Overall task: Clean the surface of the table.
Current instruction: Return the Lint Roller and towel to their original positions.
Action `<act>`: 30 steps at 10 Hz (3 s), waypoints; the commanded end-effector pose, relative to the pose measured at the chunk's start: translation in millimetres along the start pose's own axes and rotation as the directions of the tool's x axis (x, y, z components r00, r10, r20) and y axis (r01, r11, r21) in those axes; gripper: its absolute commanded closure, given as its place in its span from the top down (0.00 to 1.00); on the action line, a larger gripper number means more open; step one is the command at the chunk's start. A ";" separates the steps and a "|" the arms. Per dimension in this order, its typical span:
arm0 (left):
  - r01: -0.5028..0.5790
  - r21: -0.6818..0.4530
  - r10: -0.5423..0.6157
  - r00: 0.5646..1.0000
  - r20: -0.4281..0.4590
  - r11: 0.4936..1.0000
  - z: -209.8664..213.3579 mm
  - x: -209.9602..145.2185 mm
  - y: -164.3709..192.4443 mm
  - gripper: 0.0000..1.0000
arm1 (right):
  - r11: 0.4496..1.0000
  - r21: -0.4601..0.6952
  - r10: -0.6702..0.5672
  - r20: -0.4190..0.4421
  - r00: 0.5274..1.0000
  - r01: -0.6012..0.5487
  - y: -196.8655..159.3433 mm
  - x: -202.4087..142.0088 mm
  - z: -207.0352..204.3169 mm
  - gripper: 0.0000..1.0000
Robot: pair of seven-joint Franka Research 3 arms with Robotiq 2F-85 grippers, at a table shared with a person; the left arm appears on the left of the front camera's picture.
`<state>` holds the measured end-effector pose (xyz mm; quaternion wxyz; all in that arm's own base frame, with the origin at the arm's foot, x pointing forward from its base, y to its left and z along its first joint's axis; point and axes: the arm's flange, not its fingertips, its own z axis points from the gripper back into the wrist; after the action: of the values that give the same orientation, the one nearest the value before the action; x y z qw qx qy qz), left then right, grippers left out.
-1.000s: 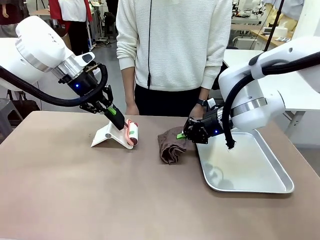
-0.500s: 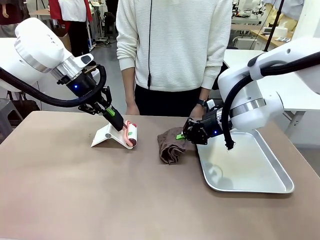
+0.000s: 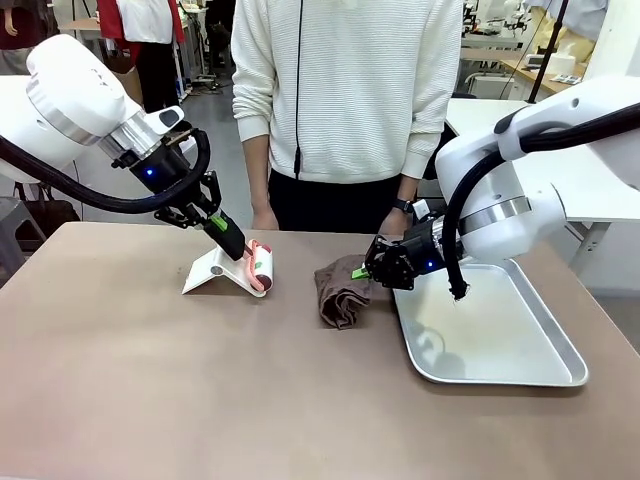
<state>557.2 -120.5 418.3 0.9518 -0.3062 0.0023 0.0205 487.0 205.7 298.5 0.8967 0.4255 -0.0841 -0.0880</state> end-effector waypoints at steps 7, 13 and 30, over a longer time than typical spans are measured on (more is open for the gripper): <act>-0.018 0.059 0.018 1.000 0.014 0.998 12.1 0.3 4.3 1.00 | 0.999 0.021 -0.045 -0.038 0.998 0.046 0.7 9.6 -2.1 1.00; 0.009 0.042 -0.010 1.000 0.022 0.999 44.9 -32.6 14.2 1.00 | 1.000 0.009 -0.016 -0.026 1.000 0.016 11.1 4.1 22.8 1.00; 0.277 -0.733 0.019 0.930 0.368 0.622 151.7 -219.4 204.4 1.00 | 0.755 0.652 0.160 -0.085 0.983 -0.067 -104.3 -96.1 307.1 1.00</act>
<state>329.4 131.3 432.8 0.7270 -0.6621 -0.1815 0.0141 308.9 -67.1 410.3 0.7048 0.7064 -0.0642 0.0107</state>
